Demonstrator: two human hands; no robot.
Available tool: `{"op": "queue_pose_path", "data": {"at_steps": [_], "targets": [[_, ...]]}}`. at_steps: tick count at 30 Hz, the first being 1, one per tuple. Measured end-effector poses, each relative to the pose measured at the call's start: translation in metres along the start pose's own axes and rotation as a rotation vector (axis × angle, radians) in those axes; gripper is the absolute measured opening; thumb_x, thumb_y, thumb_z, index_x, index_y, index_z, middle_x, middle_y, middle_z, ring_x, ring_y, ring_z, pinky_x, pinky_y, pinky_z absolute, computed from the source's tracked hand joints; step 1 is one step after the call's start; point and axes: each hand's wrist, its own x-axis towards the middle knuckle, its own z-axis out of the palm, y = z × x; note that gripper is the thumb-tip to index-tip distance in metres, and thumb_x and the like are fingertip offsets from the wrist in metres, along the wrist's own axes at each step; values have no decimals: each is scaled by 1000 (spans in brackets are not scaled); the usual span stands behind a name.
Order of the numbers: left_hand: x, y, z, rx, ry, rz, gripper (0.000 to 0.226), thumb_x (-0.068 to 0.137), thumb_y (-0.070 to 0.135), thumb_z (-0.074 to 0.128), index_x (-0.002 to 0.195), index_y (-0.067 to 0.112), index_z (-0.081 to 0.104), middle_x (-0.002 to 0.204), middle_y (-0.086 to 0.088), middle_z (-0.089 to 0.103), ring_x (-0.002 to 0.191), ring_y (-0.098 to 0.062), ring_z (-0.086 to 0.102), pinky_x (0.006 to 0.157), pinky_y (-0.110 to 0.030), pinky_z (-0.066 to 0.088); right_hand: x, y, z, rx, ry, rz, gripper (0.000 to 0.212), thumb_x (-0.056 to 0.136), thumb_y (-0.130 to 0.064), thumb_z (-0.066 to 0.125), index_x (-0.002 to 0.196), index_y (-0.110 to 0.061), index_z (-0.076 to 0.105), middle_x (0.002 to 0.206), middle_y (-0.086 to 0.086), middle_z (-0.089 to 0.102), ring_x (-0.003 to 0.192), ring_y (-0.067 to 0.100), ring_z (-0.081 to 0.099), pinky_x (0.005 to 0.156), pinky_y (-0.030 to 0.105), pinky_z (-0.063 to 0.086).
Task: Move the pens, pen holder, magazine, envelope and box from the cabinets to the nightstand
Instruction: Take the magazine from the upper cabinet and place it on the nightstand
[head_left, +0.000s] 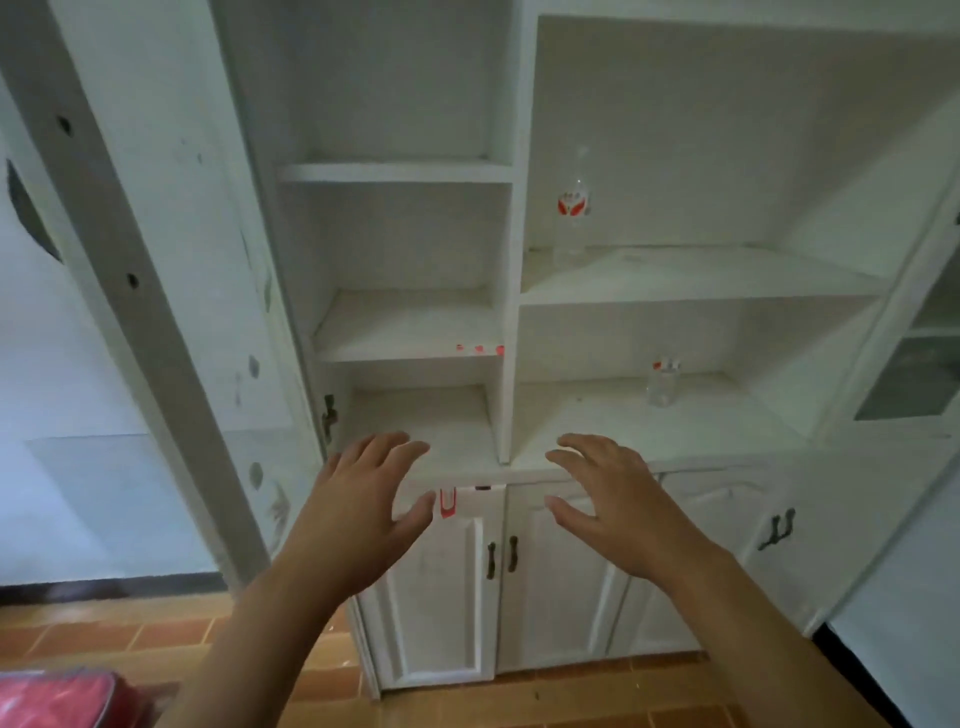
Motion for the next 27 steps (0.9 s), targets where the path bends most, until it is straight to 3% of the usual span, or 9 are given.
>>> {"op": "queue_pose_path", "data": {"at_steps": [7, 10, 13, 16, 19, 24, 27], "targets": [[119, 32, -30, 121, 96, -39, 70, 88, 67, 36, 151, 36, 41, 155, 10, 42, 144, -15, 36, 120, -40, 34, 112, 77, -70, -79, 77, -150, 60, 102, -57, 48, 155, -32, 41, 165, -8, 33, 152, 12, 25, 124, 34, 13], [153, 42, -40, 188, 109, -66, 65, 93, 63, 45, 152, 39, 38, 157, 11, 40, 145, -13, 33, 120, -38, 30, 151, 102, -91, -81, 75, -200, 63, 100, -60, 42, 157, -32, 39, 166, -8, 31, 152, 12, 23, 124, 31, 11], [182, 49, -53, 209, 137, -87, 70, 90, 68, 32, 153, 40, 36, 159, 12, 38, 146, -13, 33, 121, -37, 29, 186, 117, -109, -81, 94, -244, 73, 94, -67, 30, 157, -31, 39, 166, -8, 31, 152, 12, 23, 125, 34, 14], [207, 50, -68, 255, 172, -103, 65, 95, 67, 34, 154, 40, 33, 160, 12, 36, 147, -13, 32, 122, -36, 26, 215, 122, -126, -81, 118, -303, 69, 97, -64, 35, 157, -32, 40, 166, -8, 31, 151, 13, 25, 125, 34, 16], [228, 48, -87, 292, 208, -105, 61, 99, 63, 41, 155, 41, 31, 162, 13, 33, 149, -12, 29, 124, -35, 23, 240, 122, -144, -83, 175, -352, 60, 103, -57, 47, 157, -32, 40, 166, -10, 30, 152, 10, 23, 120, 25, 10], [262, 35, -130, 283, 306, -108, 65, 95, 67, 34, 155, 43, 31, 161, 16, 32, 148, -9, 28, 123, -34, 24, 278, 109, -182, -82, 278, -434, 67, 96, -69, 32, 153, -37, 44, 160, -16, 35, 149, 4, 24, 121, 20, 8], [282, 26, -161, 254, 425, -89, 73, 85, 70, 27, 150, 40, 44, 154, 13, 45, 142, -11, 38, 119, -36, 33, 301, 91, -217, -136, 357, -491, 61, 98, -65, 35, 151, -37, 44, 159, -18, 35, 147, 2, 26, 121, 22, 12]]}}
